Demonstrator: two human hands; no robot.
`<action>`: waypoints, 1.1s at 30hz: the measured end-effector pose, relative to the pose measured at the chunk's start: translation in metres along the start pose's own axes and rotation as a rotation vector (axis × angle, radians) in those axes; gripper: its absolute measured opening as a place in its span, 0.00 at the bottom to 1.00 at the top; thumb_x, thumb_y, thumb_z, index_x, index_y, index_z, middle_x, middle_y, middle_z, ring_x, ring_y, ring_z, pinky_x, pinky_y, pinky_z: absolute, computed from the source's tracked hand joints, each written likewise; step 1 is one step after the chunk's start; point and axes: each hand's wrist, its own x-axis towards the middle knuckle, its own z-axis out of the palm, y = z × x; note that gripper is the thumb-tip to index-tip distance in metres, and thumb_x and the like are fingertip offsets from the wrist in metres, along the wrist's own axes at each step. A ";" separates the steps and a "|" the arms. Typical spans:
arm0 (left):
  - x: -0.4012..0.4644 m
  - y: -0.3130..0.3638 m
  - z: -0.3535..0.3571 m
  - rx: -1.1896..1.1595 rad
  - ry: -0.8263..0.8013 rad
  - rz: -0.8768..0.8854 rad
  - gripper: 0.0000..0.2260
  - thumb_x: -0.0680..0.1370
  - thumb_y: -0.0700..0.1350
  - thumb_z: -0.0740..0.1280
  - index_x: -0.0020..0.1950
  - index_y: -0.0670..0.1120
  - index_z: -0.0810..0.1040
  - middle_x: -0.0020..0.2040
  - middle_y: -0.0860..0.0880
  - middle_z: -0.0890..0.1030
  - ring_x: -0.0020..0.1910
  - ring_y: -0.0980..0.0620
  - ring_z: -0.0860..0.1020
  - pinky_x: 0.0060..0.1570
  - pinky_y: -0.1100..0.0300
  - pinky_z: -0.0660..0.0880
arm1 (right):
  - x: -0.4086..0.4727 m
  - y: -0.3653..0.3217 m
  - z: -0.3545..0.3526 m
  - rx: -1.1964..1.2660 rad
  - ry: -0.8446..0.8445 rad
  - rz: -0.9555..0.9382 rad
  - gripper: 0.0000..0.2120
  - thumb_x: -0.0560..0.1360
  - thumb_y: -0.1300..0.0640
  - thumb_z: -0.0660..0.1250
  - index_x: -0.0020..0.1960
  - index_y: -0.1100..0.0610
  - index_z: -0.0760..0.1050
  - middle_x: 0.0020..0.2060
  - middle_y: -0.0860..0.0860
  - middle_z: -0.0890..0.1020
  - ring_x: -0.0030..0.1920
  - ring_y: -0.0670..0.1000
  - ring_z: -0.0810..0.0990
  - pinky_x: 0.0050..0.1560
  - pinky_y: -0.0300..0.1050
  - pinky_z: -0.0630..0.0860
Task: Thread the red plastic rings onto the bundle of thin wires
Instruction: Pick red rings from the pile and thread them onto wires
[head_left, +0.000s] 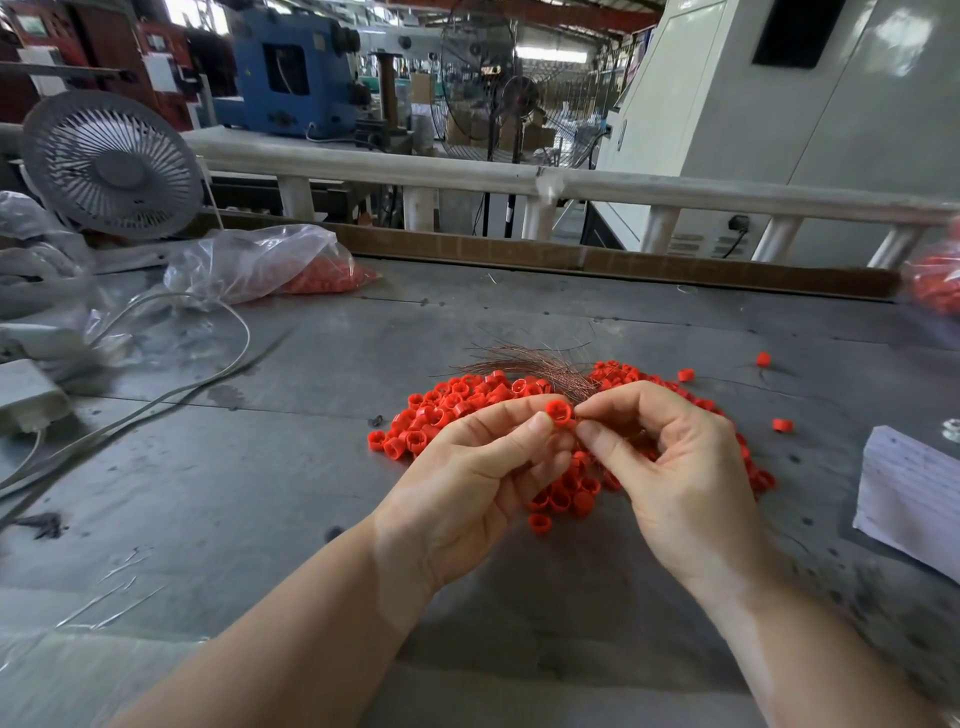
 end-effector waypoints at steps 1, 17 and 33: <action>0.000 0.000 0.000 0.014 0.006 -0.001 0.09 0.68 0.37 0.66 0.47 0.38 0.80 0.36 0.45 0.81 0.33 0.55 0.81 0.38 0.64 0.80 | 0.000 -0.001 0.000 -0.016 0.003 -0.020 0.11 0.71 0.67 0.70 0.40 0.51 0.79 0.35 0.41 0.82 0.37 0.40 0.80 0.39 0.29 0.73; 0.000 0.002 0.000 0.096 0.017 -0.010 0.07 0.65 0.38 0.69 0.39 0.42 0.85 0.36 0.44 0.83 0.32 0.54 0.81 0.36 0.64 0.80 | -0.003 0.001 -0.001 -0.257 0.059 -0.100 0.07 0.69 0.67 0.73 0.38 0.56 0.81 0.33 0.47 0.81 0.36 0.43 0.78 0.38 0.29 0.71; 0.001 0.001 -0.001 0.028 0.023 -0.007 0.06 0.67 0.36 0.67 0.39 0.40 0.84 0.37 0.43 0.82 0.34 0.53 0.82 0.38 0.64 0.80 | -0.003 0.002 0.001 -0.211 0.093 -0.126 0.04 0.68 0.62 0.69 0.40 0.54 0.79 0.33 0.43 0.80 0.35 0.42 0.79 0.38 0.32 0.75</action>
